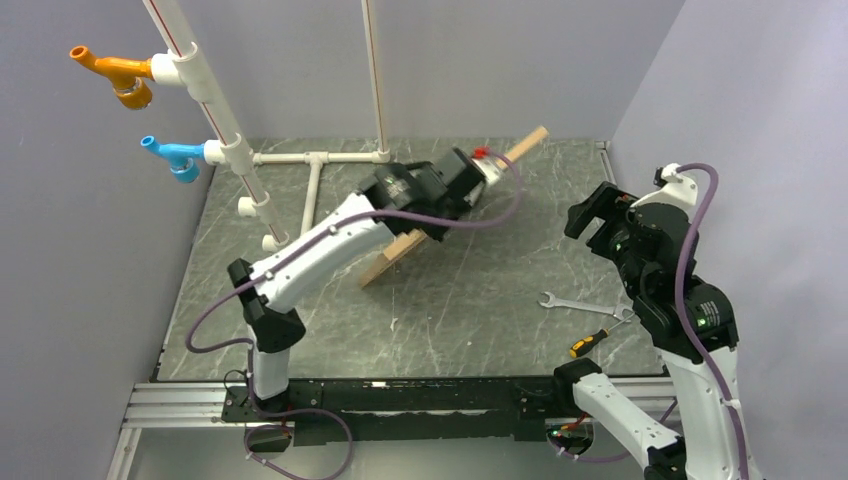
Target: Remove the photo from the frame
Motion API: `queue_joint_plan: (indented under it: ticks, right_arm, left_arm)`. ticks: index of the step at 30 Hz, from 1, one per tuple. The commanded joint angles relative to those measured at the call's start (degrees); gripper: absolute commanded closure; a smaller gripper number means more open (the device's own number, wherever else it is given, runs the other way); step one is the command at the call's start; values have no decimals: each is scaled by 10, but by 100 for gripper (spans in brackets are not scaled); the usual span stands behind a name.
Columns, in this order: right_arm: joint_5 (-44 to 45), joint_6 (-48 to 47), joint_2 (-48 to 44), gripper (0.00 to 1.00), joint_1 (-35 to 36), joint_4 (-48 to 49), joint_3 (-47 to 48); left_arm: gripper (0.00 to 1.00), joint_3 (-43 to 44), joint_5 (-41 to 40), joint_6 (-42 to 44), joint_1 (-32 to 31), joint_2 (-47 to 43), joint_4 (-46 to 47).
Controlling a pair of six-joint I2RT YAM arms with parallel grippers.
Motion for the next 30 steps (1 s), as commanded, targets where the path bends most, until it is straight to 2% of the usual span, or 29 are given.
queue_joint_plan:
  ticks: [1, 7, 11, 14, 18, 24, 27, 30]
  right_arm:
    - [-29, -4, 5, 12, 0, 32, -25]
    - [-108, 19, 32, 11, 1, 61, -81]
    - [-262, -1, 68, 11, 0, 125, -139]
    - [-338, 5, 86, 10, 0, 181, -187]
    - [-379, 27, 104, 6, 0, 264, -250]
    - [-435, 61, 188, 2, -1, 363, -317]
    - [-467, 76, 223, 2, -2, 417, -336]
    - [-471, 77, 253, 2, -2, 424, -335]
  left_arm:
    - [100, 15, 134, -95, 67, -70, 23]
    - [100, 11, 202, -130, 133, -92, 47]
    - [100, -4, 244, -169, 166, -103, 72]
    - [100, -60, 276, -193, 193, -128, 110]
    - [100, -133, 291, -220, 217, -163, 153]
    - [100, -173, 328, -250, 258, -185, 184]
    - [100, -197, 325, -257, 278, -197, 189]
    - [100, -261, 346, -270, 299, -222, 226]
